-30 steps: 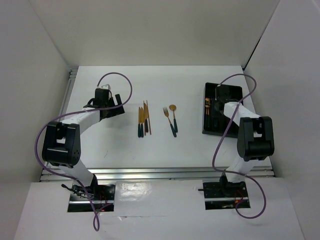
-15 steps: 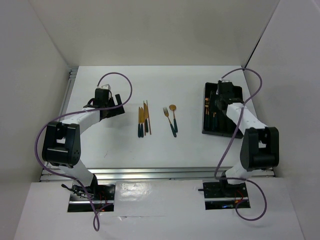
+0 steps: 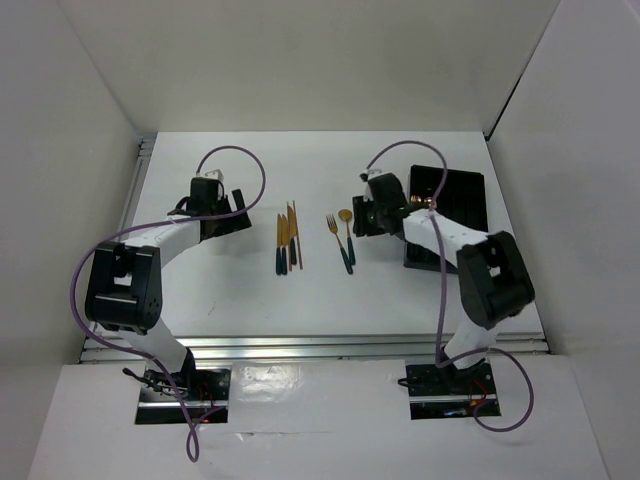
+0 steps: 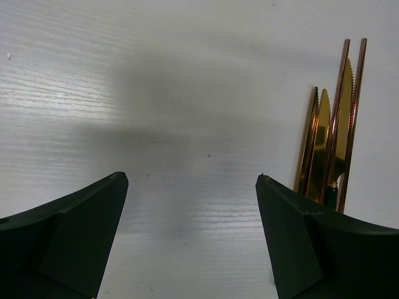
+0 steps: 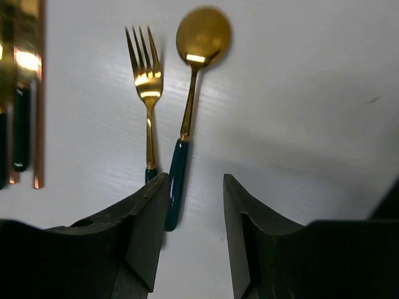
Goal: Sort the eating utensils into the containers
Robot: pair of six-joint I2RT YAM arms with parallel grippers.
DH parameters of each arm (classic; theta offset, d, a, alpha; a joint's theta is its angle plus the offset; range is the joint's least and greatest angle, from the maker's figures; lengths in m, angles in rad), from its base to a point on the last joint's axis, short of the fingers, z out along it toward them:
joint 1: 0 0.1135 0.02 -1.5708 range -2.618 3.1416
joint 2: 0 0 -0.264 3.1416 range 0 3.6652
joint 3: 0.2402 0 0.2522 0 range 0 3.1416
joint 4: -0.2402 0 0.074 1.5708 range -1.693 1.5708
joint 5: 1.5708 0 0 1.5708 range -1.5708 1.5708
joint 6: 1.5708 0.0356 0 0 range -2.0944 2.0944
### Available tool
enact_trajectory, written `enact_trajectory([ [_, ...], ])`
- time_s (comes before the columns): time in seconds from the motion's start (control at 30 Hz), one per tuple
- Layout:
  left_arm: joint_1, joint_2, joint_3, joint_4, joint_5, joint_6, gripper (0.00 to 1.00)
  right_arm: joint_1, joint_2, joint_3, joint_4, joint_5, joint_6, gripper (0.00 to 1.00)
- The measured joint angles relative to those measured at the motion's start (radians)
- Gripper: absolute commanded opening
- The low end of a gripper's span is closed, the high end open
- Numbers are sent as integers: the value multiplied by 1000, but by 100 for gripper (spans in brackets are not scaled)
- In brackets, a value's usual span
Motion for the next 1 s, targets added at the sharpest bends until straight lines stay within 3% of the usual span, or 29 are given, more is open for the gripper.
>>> enact_trajectory([
  [0.17,0,1,0,0,0,0,99,59,168,18,-12,42,37,46],
  [1.0,0,8,0,0,-1,0,99,122,233,113,14,14,186,46],
])
